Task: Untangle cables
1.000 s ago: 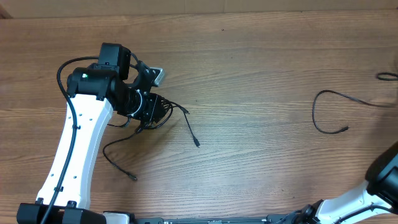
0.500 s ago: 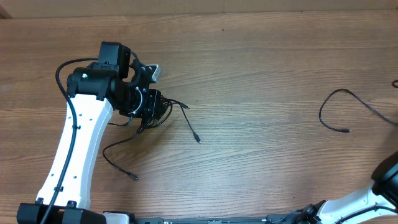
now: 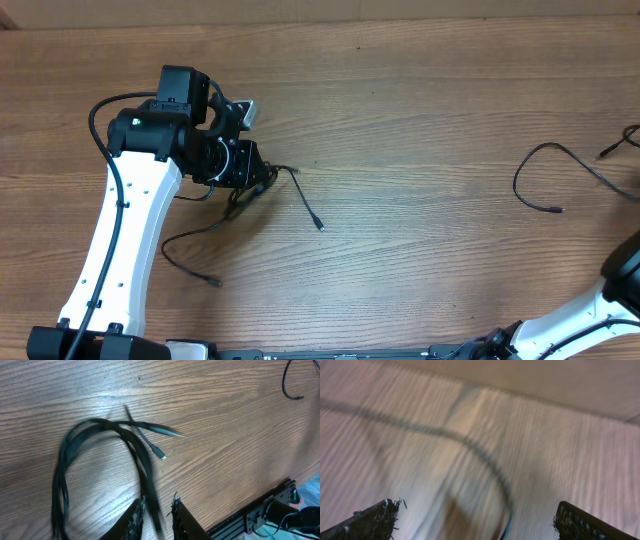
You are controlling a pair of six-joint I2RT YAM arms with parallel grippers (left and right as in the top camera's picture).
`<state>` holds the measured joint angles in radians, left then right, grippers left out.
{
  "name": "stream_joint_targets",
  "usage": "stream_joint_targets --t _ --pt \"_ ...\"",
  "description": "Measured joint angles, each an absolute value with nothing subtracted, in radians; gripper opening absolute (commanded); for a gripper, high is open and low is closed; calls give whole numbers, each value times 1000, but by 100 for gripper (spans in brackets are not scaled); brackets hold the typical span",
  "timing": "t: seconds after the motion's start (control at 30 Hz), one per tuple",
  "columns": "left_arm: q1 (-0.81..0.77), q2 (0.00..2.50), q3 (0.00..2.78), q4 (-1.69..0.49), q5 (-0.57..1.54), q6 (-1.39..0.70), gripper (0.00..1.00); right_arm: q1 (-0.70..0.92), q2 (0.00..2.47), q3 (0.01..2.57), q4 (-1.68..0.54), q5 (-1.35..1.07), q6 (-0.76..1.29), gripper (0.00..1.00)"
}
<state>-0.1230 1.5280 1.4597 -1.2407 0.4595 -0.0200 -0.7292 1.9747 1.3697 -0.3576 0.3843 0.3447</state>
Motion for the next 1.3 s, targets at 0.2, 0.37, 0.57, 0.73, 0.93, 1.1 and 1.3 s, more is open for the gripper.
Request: stream_joint_targets --t 0.2,0.37,0.57,0.73,0.93,1.1,1.3 --pt "-123 1528 1460 -1241 459 -25 18 -570 1887 1373 -535 242 356 100" --pt "-123 1528 1460 -1241 459 -32 18 -439 1877 1374 -592 107 347 98" --pt "-123 1528 1460 -1240 459 -45 38 -297 1877 1363 -648 39 236 99" --pt "-123 1528 1460 -1215 460 -51 79 -244 1877 1322 -696 84 165 98" --pt "-123 1528 1460 -1195 459 -54 100 -279 1877 1268 -766 110 105 86" --pt "-123 1528 1460 -1194 459 -54 100 -295 1877 1235 -827 68 34 70" --pt "-123 1528 1460 -1195 459 -54 100 -294 1877 1182 -756 40 -131 65"
